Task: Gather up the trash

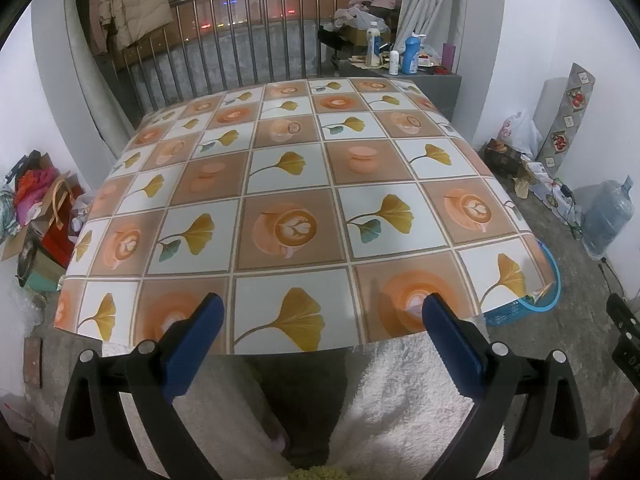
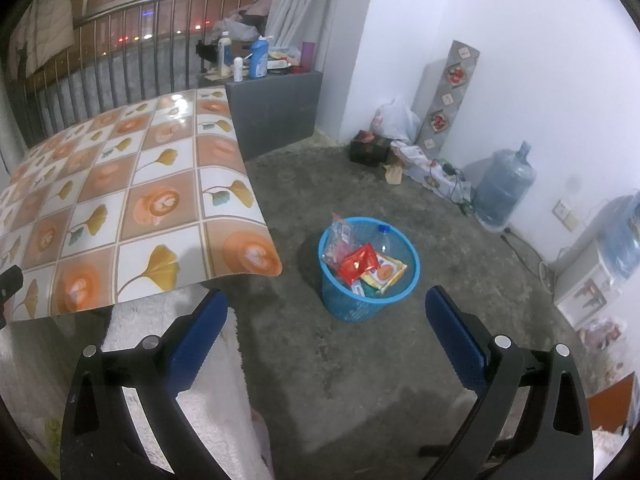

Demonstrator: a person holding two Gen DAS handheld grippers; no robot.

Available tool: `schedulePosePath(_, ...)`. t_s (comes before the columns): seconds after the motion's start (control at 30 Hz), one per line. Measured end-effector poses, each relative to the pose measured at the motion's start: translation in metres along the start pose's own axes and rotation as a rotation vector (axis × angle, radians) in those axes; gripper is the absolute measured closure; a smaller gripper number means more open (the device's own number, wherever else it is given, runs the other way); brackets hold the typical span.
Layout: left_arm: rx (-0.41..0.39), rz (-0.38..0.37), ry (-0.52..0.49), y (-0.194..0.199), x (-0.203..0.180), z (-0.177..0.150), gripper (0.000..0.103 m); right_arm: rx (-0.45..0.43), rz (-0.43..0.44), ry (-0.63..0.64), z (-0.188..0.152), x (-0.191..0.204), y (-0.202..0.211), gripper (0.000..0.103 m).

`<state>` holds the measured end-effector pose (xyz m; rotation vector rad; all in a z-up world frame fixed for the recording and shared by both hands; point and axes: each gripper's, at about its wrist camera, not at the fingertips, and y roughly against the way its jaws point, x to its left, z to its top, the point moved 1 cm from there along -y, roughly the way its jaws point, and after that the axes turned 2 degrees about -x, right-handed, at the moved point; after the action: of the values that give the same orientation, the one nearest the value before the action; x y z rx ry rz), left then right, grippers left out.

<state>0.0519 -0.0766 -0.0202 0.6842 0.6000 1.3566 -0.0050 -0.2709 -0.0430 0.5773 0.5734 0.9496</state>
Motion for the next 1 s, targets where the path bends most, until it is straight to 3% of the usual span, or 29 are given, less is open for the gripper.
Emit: schedulePosePath(1.0,-0.003,0.003,0.003,0.001,0.005,0.002,0.006,-0.014,0.001,0.002,0.006,0.017,0.007,0.008)
